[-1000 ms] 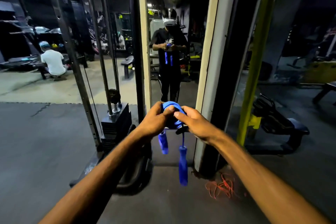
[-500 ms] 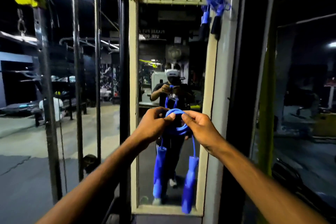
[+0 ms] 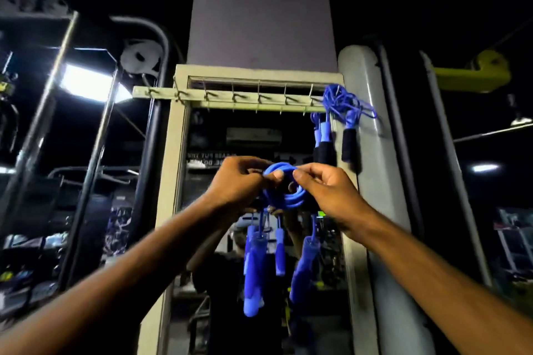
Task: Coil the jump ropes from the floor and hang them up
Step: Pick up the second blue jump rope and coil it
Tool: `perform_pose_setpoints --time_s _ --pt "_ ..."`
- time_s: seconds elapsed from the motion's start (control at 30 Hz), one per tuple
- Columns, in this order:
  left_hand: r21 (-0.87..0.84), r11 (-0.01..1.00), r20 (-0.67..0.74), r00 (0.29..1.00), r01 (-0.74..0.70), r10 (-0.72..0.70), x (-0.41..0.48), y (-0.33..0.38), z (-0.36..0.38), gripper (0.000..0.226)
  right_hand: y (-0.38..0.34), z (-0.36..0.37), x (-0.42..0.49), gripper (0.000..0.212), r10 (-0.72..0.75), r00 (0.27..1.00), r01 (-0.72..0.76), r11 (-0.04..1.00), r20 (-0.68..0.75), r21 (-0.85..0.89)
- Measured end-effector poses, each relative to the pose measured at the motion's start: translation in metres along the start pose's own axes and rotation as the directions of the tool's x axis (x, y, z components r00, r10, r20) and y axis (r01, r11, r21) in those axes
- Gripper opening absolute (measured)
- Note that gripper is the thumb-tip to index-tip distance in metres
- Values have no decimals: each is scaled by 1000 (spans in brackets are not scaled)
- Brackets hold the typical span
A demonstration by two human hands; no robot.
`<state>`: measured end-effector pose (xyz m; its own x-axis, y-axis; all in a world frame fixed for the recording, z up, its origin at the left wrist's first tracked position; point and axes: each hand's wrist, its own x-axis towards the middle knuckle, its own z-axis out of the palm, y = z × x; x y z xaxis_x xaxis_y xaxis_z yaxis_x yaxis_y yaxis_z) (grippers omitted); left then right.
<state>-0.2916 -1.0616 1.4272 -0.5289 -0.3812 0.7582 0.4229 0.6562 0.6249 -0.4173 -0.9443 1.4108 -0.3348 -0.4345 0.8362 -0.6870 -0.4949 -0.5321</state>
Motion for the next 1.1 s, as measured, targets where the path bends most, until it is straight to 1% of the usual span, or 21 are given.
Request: perform_pose_setpoints --time_s 0.1,0.2,0.3,0.37,0.47,0.57,0.67,0.73,0.8,0.9,1.0,1.1 --pt "36 995 -42 994 -96 98 62 8 -5 14 -3 -4 63 13 -73 995 71 997 -67 -27" --pt "21 981 -94 976 -194 195 116 25 -7 20 -9 -12 125 16 -169 978 157 983 -123 -96" --pt "63 956 -189 937 -287 293 160 46 -5 17 -22 -18 172 26 -226 952 202 970 -204 -131" --pt "127 933 -236 903 -338 359 196 56 0 15 -27 -23 209 24 -302 912 257 948 -279 -187" --pt "204 933 -260 902 -298 345 231 63 1 22 -32 -26 239 11 -338 869 230 922 -360 -310" --pt "223 943 -309 899 -248 309 259 58 7 26 -23 -29 270 12 -349 839 186 905 -417 -383" --pt "247 940 -369 874 -235 316 273 58 16 21 -18 -26 291 13 -337 810 151 910 -479 -386" --pt "276 934 -401 857 -226 325 283 59 19 22 -18 -25 302 15 -343 791 142 908 -507 -394" --pt "327 925 -422 845 -195 328 290 57 19 21 -20 -25 309 16 -330 797 97 897 -507 -432" --pt "424 888 -409 838 -177 362 298 48 19 25 -14 -24 317 22 -300 808 49 892 -506 -450" --pt "460 871 -425 819 -171 385 298 42 21 28 -6 -21 316 19 -338 791 84 885 -509 -457" --pt "518 834 -439 778 -189 449 294 33 27 26 6 -20 310 14 -418 776 132 840 -472 -526"
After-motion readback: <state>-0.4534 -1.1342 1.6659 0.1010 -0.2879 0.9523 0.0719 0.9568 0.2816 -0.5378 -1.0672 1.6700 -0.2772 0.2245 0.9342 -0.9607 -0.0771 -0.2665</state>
